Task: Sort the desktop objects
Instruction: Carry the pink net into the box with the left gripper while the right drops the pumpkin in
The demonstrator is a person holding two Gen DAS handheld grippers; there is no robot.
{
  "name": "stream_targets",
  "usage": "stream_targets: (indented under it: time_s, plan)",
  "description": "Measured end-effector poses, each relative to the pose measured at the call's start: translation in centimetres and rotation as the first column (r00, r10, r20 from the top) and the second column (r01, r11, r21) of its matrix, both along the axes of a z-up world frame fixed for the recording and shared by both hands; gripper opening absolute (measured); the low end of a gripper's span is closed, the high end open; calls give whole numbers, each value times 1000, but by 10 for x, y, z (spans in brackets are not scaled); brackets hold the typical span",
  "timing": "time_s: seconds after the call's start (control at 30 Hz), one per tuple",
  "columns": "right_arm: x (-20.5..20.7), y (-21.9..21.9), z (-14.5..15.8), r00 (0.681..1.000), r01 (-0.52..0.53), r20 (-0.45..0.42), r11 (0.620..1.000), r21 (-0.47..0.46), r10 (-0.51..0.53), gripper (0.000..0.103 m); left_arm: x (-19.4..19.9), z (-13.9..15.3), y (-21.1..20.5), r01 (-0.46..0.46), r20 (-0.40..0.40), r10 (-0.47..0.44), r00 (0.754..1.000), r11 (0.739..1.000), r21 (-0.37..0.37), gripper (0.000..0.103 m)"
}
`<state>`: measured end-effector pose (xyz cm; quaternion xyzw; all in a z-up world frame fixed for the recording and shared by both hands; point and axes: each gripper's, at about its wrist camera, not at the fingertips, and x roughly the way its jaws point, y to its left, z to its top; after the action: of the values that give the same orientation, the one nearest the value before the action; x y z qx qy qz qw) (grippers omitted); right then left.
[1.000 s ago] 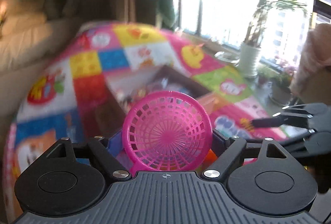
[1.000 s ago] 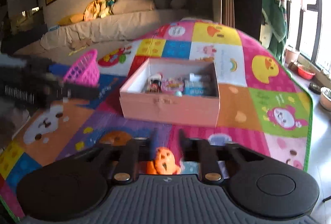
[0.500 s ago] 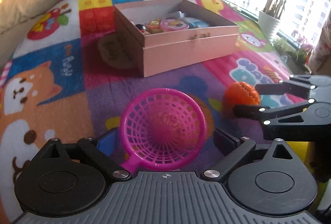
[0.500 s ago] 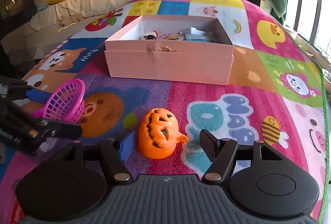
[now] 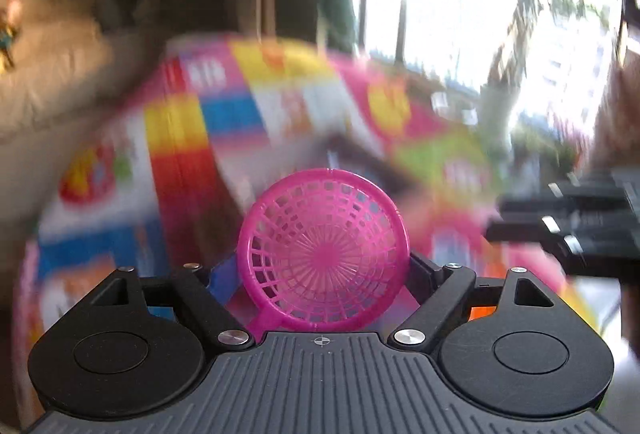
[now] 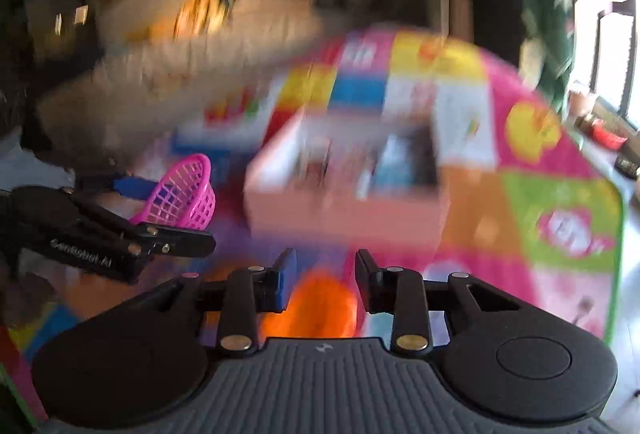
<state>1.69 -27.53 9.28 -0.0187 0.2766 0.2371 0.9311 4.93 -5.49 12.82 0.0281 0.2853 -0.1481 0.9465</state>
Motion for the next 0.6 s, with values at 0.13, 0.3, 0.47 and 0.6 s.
stream_targets:
  time_s: [0.13,0.3,0.47,0.6]
  plan:
    - [3,-13,32,991,39,128,999,25,-42,31,50,36,-3,-49,48,52,997,997,-60,87]
    - [10,-18,7,998,18,56,1000,25,-20,30,117,22,-8,-116,-76,105,992,979,-170,87]
    - [5,-14,-27,999,-30,-17,999,-17,29,30,165,-9,-3,-211,-227,147,963,933,-291,87]
    - [-3,-10,-38,995,-77,-58,997,-22,76,64,188,-29,3,-289,-300,186,936,891,-351,89]
